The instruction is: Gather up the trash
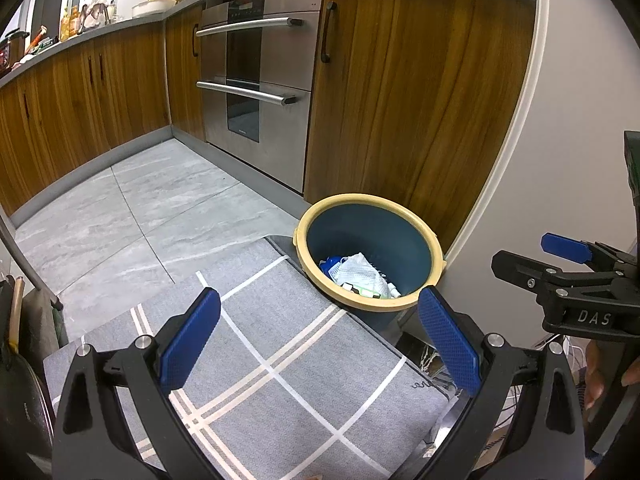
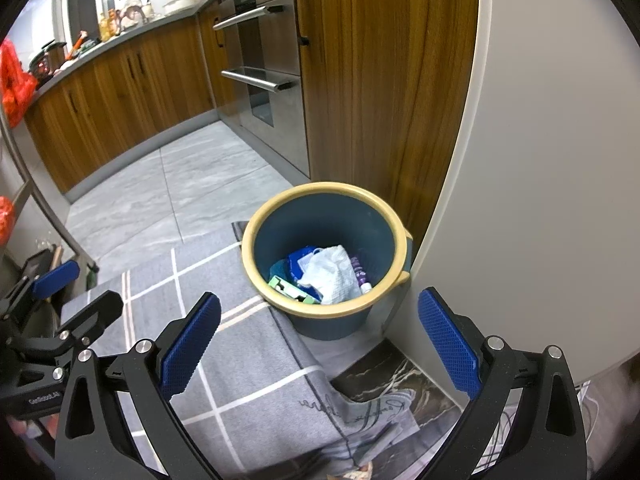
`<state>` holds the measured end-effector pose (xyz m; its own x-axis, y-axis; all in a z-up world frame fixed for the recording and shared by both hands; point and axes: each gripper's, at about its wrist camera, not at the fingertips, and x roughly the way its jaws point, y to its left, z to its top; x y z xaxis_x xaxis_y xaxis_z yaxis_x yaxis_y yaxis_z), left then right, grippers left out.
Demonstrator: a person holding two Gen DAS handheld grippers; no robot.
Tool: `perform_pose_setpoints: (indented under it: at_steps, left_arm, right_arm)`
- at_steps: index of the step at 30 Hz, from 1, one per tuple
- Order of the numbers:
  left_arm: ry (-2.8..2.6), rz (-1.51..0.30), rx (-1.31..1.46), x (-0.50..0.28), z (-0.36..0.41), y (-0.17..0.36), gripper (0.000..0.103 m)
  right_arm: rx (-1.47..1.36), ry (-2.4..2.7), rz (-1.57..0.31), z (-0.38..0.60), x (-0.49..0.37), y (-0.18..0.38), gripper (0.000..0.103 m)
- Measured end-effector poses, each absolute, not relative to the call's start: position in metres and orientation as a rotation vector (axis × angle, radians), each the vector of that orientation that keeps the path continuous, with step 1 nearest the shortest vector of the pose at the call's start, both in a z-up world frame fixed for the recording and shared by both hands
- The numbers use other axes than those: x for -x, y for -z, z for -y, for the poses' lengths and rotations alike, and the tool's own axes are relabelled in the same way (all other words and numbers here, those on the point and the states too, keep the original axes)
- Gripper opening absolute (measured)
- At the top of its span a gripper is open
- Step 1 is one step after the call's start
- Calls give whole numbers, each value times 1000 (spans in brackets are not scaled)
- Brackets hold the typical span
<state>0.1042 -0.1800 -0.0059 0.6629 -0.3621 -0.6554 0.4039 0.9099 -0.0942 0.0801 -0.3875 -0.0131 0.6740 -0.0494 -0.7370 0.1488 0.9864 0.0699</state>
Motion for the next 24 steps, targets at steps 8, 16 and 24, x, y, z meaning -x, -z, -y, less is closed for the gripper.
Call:
perform_pose_setpoints:
  at_steps: [8,16,24]
  left_arm:
    - [432,-727,-65,-104,181,6,97]
    - [431,-726,-76,-102,182,9,97]
    - [432,-727,-81,-101,182,10,97]
  right_arm:
    - [-131,113,-825,388,-80,13,98]
    - [-129,112,-825,388,-80,13,98]
    - [-131,113,-828,387,-79,14,98]
